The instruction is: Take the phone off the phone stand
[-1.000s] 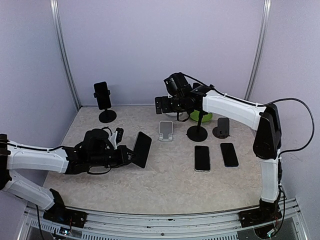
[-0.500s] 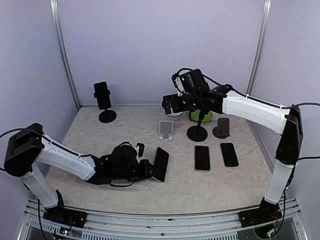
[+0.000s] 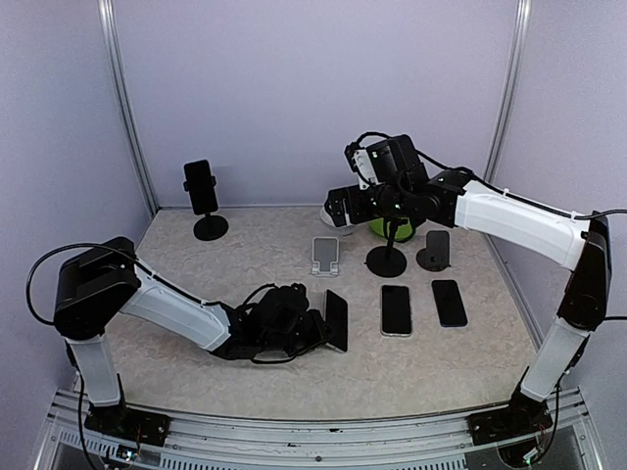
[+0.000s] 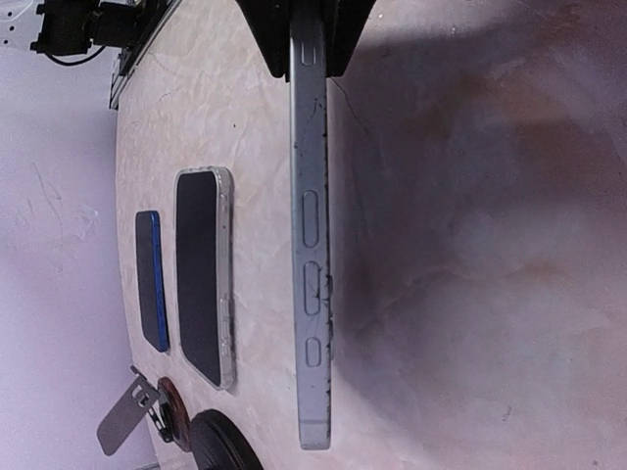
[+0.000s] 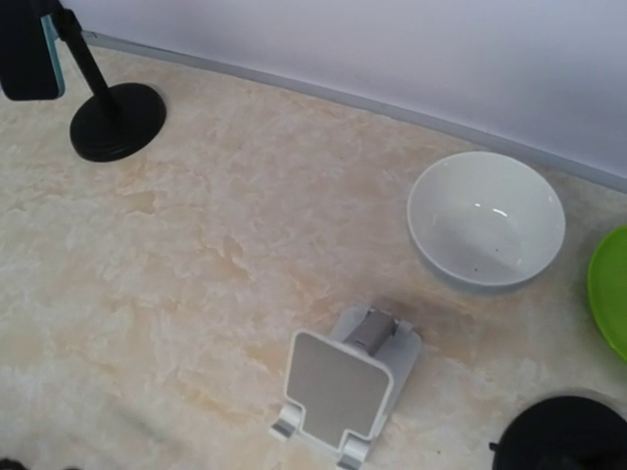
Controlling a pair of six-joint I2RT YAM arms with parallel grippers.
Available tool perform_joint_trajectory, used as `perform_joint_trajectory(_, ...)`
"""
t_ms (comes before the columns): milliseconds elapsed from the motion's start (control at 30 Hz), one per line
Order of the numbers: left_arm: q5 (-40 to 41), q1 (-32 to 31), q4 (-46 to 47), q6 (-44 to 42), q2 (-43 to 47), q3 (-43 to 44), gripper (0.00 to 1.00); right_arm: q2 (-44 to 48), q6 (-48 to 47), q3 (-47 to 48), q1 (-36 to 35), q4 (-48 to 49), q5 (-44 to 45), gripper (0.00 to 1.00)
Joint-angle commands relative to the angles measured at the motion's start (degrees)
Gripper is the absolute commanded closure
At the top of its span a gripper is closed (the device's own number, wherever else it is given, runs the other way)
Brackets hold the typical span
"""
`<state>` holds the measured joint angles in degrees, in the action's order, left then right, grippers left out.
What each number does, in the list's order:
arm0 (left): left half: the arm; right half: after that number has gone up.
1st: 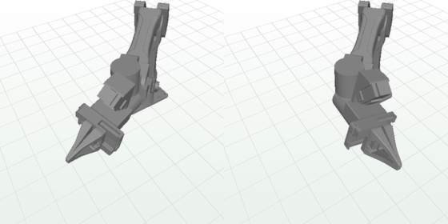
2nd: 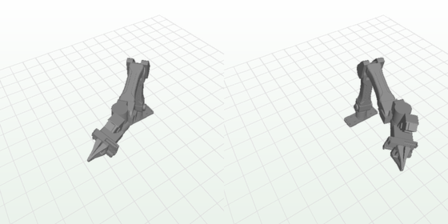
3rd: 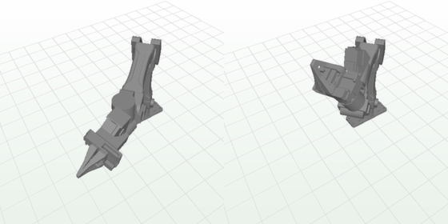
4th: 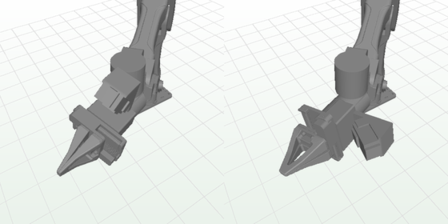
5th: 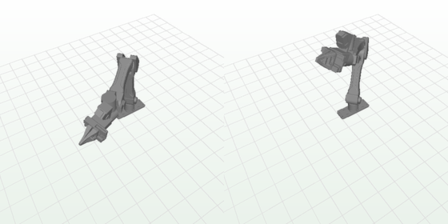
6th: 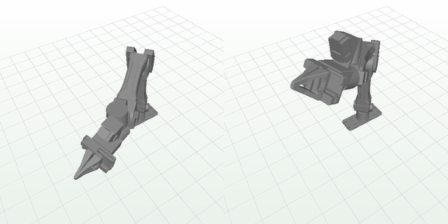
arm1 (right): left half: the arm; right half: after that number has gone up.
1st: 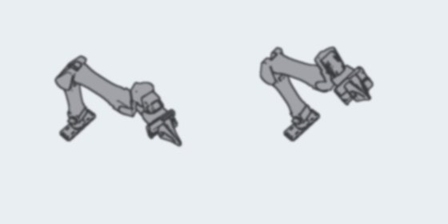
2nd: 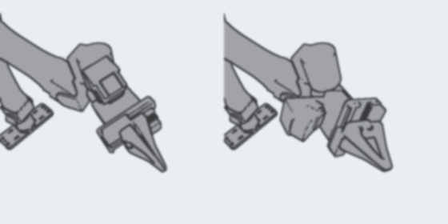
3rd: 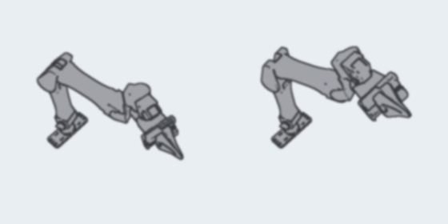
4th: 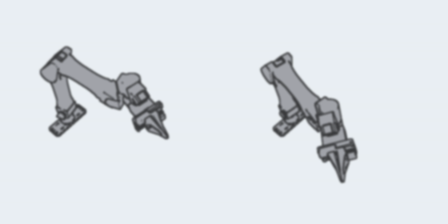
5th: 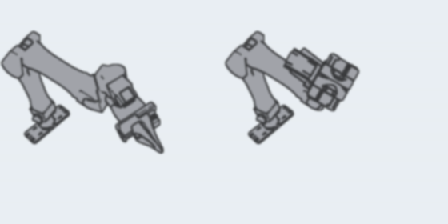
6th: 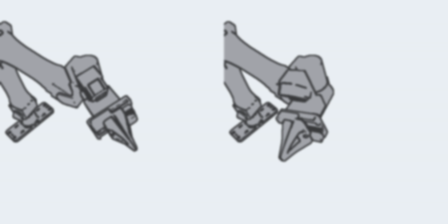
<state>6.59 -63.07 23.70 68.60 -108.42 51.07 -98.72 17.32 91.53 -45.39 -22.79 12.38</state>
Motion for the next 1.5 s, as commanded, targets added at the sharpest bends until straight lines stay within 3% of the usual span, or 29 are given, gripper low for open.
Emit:
perform_joint_trajectory(0, 4.03, 0.53, -0.32, 3.03, -1.24, 1.36, 0.97, 2.98, -0.94, -1.65, -0.45, 1.14, 0.00, 0.00)
perform_joint_trajectory(133, 0.91, 1.45, 0.61, 2.82, -3.94, 2.68, 0.90, 3.43, -1.36, -1.98, -0.49, 1.36, -0.04, 0.00)
perform_joint_trajectory(467, 4.13, 2.47, -11.44, 4.13, -4.01, 6.26, 0.79, 3.44, -1.47, -2.10, -0.47, 2.00, -0.47, 0.00)
perform_joint_trajectory(733, 6.80, 3.73, -15.67, 0.33, -0.31, 6.44, 0.35, 2.97, -1.07, -1.73, -0.45, 2.32, -0.84, 0.00)
perform_joint_trajectory(833, 8.04, 3.79, -18.71, -1.89, 0.98, 7.99, 0.05, 2.83, -0.74, -1.32, -0.27, 2.22, -1.40, 0.00)
perform_joint_trajectory(867, 8.65, 3.87, -19.78, -2.46, 1.66, 8.40, 0.02, 2.83, -0.66, -1.09, -0.22, 2.31, -1.40, 0.00)
perform_joint_trajectory(1300, 22.86, 9.79, -36.17, -12.33, 16.66, 12.29, 0.01, 3.89, 0.47, -0.42, 2.06, 3.51, -4.28, 0.00)
perform_joint_trajectory(1467, 22.86, 16.93, -40.48, -19.23, 21.42, 15.14, 0.01, 5.15, 2.61, -2.05, 3.78, 4.78, -6.49, 0.00)
